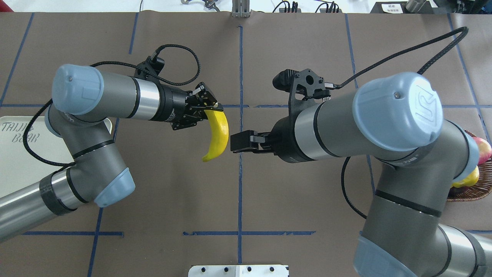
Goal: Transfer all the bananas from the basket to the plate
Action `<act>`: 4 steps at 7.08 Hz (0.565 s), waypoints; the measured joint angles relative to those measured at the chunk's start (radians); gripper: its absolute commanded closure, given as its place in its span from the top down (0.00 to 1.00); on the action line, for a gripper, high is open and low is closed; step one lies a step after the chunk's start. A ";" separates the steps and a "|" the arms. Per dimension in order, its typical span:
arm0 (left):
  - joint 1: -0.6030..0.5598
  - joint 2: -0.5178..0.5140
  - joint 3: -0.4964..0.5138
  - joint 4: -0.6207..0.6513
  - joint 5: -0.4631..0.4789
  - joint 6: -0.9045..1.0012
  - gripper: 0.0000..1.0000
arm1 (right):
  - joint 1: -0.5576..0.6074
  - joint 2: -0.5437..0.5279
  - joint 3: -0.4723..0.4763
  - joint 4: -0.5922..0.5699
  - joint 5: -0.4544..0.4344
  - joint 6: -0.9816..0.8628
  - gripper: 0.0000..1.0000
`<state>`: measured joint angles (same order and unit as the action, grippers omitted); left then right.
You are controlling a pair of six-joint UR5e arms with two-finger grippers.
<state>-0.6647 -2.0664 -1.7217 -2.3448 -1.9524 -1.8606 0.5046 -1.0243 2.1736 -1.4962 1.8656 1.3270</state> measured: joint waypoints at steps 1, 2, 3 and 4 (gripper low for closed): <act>-0.037 0.069 -0.035 0.108 -0.004 0.121 0.00 | 0.021 -0.041 0.015 -0.002 -0.002 -0.001 1.00; -0.073 0.183 -0.084 0.182 -0.006 0.247 0.00 | 0.053 -0.098 0.032 -0.003 0.002 -0.005 1.00; -0.108 0.307 -0.124 0.214 -0.007 0.360 0.00 | 0.084 -0.154 0.042 -0.003 0.005 -0.011 1.00; -0.149 0.429 -0.143 0.226 -0.010 0.474 0.00 | 0.108 -0.201 0.046 -0.004 0.006 -0.016 1.00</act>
<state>-0.8141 -1.6372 -1.8646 -2.1190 -1.9628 -1.3869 0.6127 -1.2257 2.2191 -1.5001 1.8717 1.3110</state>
